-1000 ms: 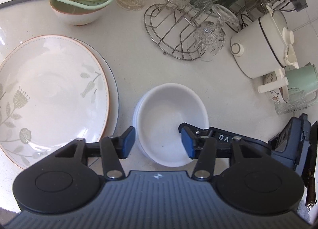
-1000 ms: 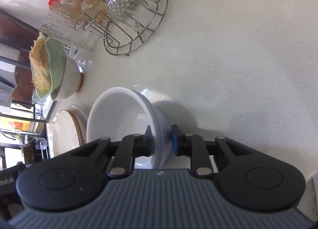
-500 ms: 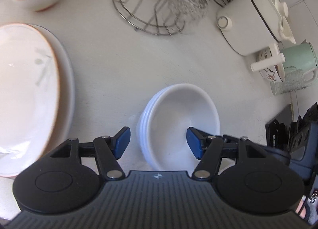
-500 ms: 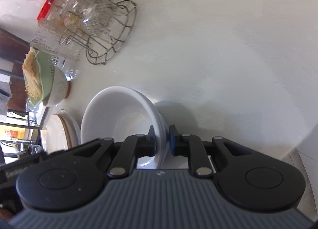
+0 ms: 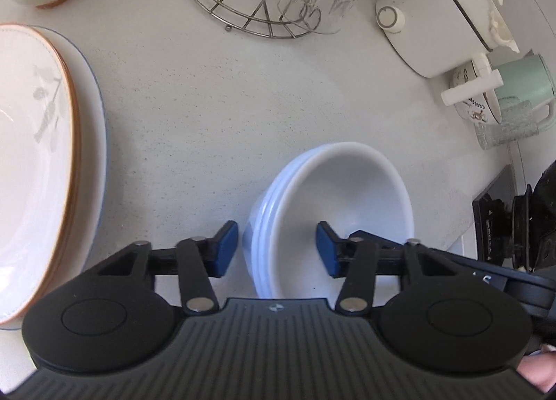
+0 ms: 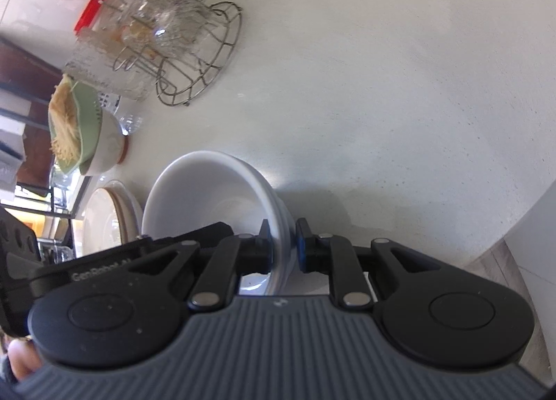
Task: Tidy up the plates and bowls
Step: 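Close both grippers on the rim of the three stacked bowls, then lift the bowl stack with both grippers and carry it over the plate stack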
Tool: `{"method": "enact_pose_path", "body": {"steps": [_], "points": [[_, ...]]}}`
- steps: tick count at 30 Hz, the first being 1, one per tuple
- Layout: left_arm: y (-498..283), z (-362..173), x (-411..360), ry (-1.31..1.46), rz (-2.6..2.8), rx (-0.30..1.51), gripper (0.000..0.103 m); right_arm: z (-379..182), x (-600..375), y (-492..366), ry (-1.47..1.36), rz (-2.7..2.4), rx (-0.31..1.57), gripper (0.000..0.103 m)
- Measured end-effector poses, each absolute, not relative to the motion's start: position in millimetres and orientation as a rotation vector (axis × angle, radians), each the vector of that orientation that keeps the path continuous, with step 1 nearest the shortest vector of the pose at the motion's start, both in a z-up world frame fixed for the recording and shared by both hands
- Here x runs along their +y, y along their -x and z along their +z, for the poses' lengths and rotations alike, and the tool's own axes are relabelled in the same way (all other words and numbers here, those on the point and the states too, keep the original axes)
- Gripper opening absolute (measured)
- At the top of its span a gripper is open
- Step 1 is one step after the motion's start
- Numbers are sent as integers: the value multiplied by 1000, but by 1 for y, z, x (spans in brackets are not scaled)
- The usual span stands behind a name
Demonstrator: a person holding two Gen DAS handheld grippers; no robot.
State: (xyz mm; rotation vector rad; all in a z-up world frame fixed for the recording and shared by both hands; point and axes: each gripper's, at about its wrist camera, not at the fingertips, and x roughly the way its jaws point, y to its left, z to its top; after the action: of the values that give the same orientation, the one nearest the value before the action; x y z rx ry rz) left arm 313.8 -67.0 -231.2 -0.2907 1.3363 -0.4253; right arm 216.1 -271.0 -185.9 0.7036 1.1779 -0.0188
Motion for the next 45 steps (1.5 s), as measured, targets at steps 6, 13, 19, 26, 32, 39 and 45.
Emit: {"method": "enact_pose_path", "body": {"steps": [6, 13, 19, 26, 32, 39, 45], "points": [[-312, -224, -56, 280, -416, 1309, 38, -182, -264, -215, -672, -13, 1177, 16], [-309, -201, -39, 302, -435, 1284, 36, -161, -258, -208, -683, -6, 1148, 16], [-308, -171, -25, 306, -413, 1256, 36, -140, -248, -209, -690, 10, 1113, 16], [-310, -131, -3, 288, -400, 1197, 36, -113, -227, -216, -714, 44, 1057, 16], [-310, -113, 24, 301, -378, 1139, 36, -96, -205, -228, -705, 77, 1032, 16], [-311, -111, 61, 342, -317, 1105, 36, -91, -171, -247, -667, 134, 1043, 16], [-304, -119, 94, 395, -258, 1094, 36, -93, -138, -262, -616, 188, 1072, 16]]}}
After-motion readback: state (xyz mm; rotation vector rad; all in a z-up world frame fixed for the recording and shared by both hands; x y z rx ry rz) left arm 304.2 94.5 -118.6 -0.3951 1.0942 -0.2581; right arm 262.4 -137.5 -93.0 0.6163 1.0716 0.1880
